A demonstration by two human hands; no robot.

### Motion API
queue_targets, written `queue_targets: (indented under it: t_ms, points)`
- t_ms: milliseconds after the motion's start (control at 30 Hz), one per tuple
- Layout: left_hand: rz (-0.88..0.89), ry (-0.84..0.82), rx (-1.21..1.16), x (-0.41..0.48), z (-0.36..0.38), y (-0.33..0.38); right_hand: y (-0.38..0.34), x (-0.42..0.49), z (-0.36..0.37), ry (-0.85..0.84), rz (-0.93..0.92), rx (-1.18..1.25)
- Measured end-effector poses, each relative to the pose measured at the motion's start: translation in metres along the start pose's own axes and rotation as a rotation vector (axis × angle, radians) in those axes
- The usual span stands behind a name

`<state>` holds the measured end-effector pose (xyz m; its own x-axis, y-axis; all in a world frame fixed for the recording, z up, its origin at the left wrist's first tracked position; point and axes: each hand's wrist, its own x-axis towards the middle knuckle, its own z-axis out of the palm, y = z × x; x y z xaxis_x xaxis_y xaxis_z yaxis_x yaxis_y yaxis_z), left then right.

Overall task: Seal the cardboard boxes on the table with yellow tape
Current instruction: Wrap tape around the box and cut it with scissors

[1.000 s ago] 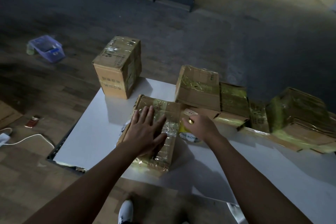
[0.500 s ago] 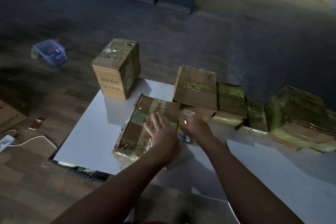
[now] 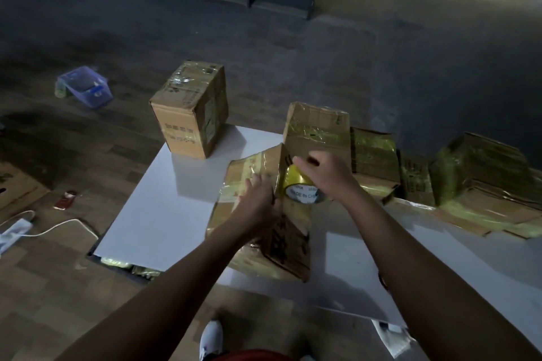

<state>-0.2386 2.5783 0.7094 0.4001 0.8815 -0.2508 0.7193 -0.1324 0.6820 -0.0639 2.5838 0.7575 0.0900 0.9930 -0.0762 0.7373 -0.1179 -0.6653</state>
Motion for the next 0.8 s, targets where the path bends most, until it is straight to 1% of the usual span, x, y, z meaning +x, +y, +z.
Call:
queue_targets:
  t_ms: [100, 200, 300, 433, 500, 600, 667, 733, 800]
  points:
    - [0.017, -0.004, -0.152, -0.006, -0.007, -0.005, -0.005, 0.001, -0.003, -0.006, -0.04, 0.093]
    - [0.062, 0.058, -0.252, -0.014, -0.016, -0.008, -0.005, 0.003, 0.002, 0.004, -0.05, 0.196]
    - [0.088, 0.107, -0.429, -0.02, -0.024, -0.013, -0.009, 0.004, 0.011, 0.021, -0.082, 0.245]
    - [0.067, 0.054, -0.708, -0.023, -0.028, -0.03, -0.019, 0.007, 0.021, 0.042, -0.073, 0.3]
    - [0.042, 0.024, -0.805, -0.025, -0.025, -0.038, -0.023, 0.009, 0.027, 0.035, -0.084, 0.286]
    - [0.005, 0.018, -0.791, -0.025, -0.015, -0.052, -0.023, 0.007, 0.041, -0.037, -0.073, 0.138]
    - [0.019, 0.024, -0.716, -0.024, -0.01, -0.06, -0.023, 0.006, 0.05, -0.043, -0.048, 0.116]
    - [0.058, 0.046, -0.52, -0.024, -0.009, -0.062, -0.023, 0.007, 0.058, -0.012, -0.057, 0.131]
    - [0.115, 0.075, -0.246, -0.021, -0.007, -0.064, -0.024, 0.009, 0.062, -0.012, -0.05, 0.146]
